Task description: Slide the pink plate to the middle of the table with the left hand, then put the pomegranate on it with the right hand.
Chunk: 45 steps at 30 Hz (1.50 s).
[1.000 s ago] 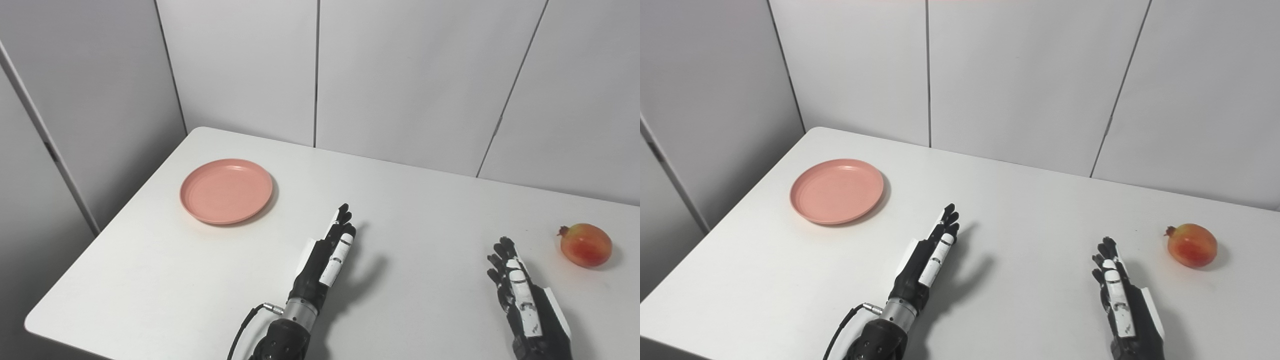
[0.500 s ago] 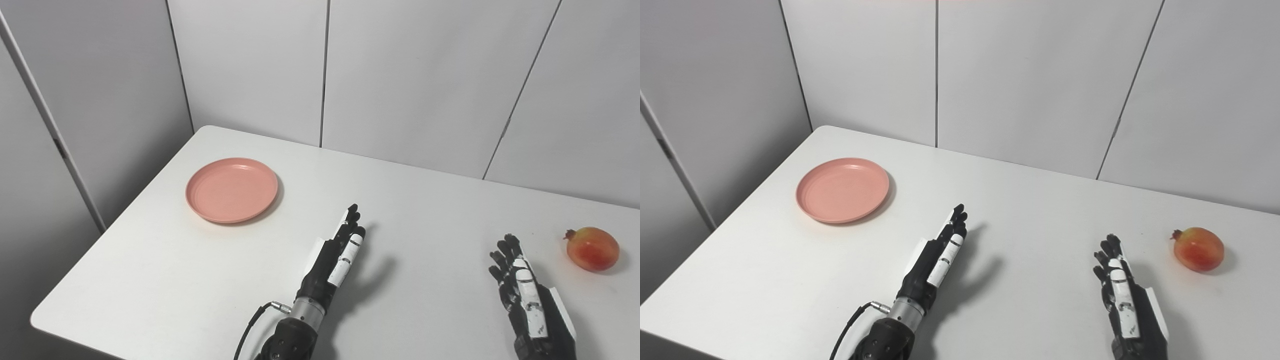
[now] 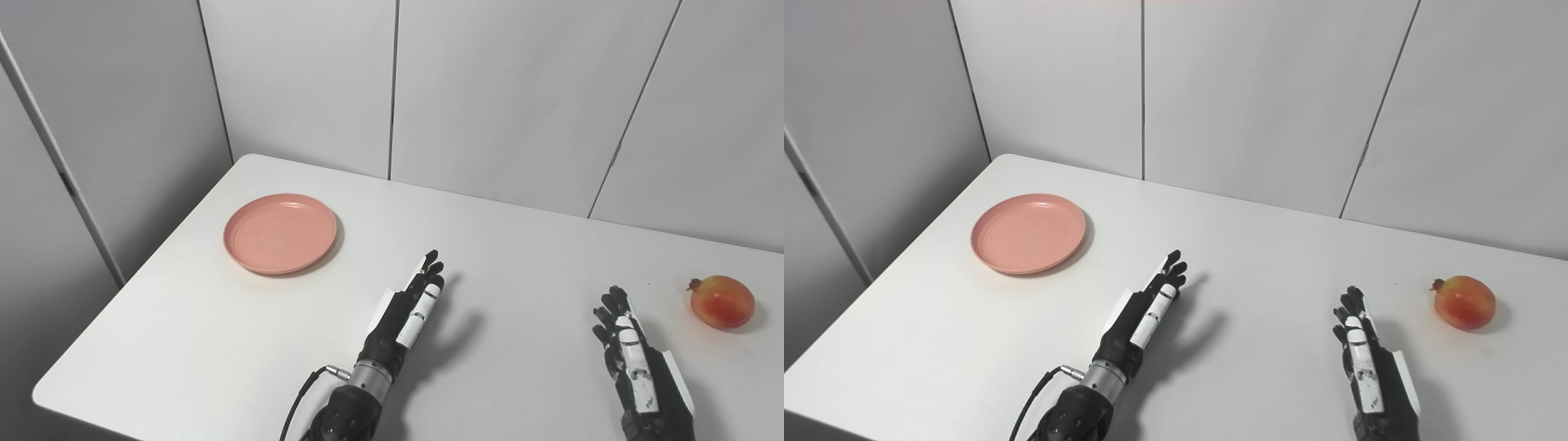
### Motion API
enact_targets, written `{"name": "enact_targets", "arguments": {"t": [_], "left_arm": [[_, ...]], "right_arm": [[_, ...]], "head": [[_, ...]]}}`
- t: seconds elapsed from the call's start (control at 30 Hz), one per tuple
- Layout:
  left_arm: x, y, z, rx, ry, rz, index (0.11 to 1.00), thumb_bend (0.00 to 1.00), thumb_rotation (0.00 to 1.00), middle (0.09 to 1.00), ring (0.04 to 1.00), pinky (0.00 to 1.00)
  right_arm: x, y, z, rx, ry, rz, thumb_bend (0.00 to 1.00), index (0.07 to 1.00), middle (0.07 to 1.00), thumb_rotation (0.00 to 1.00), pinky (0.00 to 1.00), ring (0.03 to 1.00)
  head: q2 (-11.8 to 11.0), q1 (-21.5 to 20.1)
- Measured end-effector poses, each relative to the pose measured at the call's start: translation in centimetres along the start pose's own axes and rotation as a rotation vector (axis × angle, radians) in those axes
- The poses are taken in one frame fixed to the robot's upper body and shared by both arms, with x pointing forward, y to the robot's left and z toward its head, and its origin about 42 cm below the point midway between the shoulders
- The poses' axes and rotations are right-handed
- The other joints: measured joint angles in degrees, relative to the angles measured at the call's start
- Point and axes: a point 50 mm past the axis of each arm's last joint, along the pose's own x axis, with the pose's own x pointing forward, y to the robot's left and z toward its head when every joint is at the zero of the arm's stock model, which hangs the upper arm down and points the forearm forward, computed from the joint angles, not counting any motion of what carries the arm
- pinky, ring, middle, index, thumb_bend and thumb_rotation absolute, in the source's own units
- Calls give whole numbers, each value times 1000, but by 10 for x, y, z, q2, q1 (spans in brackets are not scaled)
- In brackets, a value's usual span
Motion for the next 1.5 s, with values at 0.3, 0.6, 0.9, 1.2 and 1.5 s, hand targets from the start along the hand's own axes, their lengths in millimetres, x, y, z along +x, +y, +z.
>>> {"name": "enact_targets", "arguments": {"t": [0.3,0.6,0.9,1.2,1.5], "left_arm": [[-4,16,34,98,-69,5,947,412,1000,964,952,924],[17,40,68,151,-158,4,935,435,1000,954,939,914],[29,65,94,171,-215,34,925,452,1000,933,911,900],[37,93,111,153,-229,74,894,444,1000,901,885,880],[43,139,126,144,-256,167,854,426,1000,877,865,855]], "right_arm": [[-3,2,-1,-2,3,-3,56,1000,1000,1000,1000,1000],[-3,3,2,-3,-4,-1,47,1000,1000,1000,1000,1000],[-3,5,4,7,-15,2,24,1000,1000,1000,1000,1000],[-2,6,1,14,-6,-7,14,1000,1000,1000,1000,1000],[-2,6,1,12,-5,-16,15,1000,1000,1000,1000,1000]], "head": [[-4,1],[-6,7],[-19,11],[-26,10],[-25,13]]}}
